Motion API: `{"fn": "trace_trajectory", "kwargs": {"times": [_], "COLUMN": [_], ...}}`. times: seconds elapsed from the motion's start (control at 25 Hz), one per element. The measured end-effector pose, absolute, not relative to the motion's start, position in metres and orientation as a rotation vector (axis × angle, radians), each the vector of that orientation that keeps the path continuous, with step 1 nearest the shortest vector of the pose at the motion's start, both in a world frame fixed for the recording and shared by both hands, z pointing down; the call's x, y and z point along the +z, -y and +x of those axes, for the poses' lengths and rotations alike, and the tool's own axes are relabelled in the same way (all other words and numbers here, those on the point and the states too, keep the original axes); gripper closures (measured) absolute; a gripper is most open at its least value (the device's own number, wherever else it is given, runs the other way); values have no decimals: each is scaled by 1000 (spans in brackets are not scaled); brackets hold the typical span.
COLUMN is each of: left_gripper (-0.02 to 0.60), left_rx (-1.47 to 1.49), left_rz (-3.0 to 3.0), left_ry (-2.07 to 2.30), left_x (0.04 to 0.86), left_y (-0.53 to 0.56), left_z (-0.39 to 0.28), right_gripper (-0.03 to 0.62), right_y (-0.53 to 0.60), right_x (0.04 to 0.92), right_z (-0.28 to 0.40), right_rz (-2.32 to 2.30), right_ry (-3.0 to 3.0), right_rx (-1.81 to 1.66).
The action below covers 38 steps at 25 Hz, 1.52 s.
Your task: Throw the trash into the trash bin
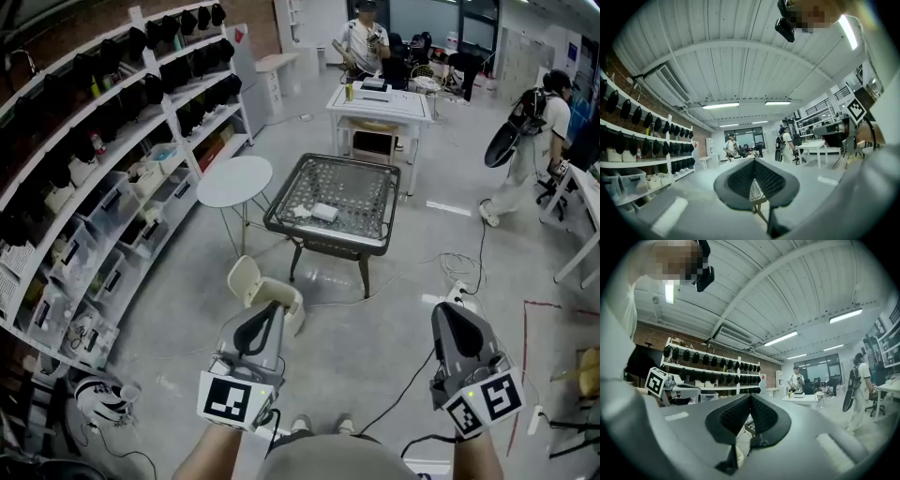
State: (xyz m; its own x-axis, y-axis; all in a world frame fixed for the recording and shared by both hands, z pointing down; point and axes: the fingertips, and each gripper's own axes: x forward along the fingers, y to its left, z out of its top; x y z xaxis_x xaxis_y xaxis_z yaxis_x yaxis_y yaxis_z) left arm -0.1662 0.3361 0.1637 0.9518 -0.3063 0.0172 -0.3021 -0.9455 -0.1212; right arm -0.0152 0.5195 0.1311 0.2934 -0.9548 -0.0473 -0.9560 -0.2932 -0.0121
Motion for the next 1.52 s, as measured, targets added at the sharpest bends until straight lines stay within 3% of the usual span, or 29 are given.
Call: {"fn": "trace_trajectory", "kwargs": {"times": [0.12,0.2,0.24,0.56,0.88,1.52], "left_gripper": [578,580,578,578,578,578], "left_rx": [-61,-58,-53,-167,-55,-55], "left_rz": [-2984,-2981,-2979,-2928,-2945,-2957], "left_ry": [-481,-494,-499,-508,-499,-525], "left_x": [164,164,163,167,168,193], "left_y": [-343,-346,-348,-359,-342,-200], "left_z": [-161,-157,-155,-148,-134,-55], "right_gripper": [587,366,352,350,350,350], "right_y": [-529,-533,-536,-549,-530,-382], "right_x": [130,129,129,130,133,162], "right_z": [-8,-3,-1,10,24,104], "right_rz": [-2488,-2467,-2458,-2446,-2439,-2443], "right_ry": [-1822,-1829,-1830,-1865,-1855,-1940], "right_rx": [73,80,83,92,102,32]}}
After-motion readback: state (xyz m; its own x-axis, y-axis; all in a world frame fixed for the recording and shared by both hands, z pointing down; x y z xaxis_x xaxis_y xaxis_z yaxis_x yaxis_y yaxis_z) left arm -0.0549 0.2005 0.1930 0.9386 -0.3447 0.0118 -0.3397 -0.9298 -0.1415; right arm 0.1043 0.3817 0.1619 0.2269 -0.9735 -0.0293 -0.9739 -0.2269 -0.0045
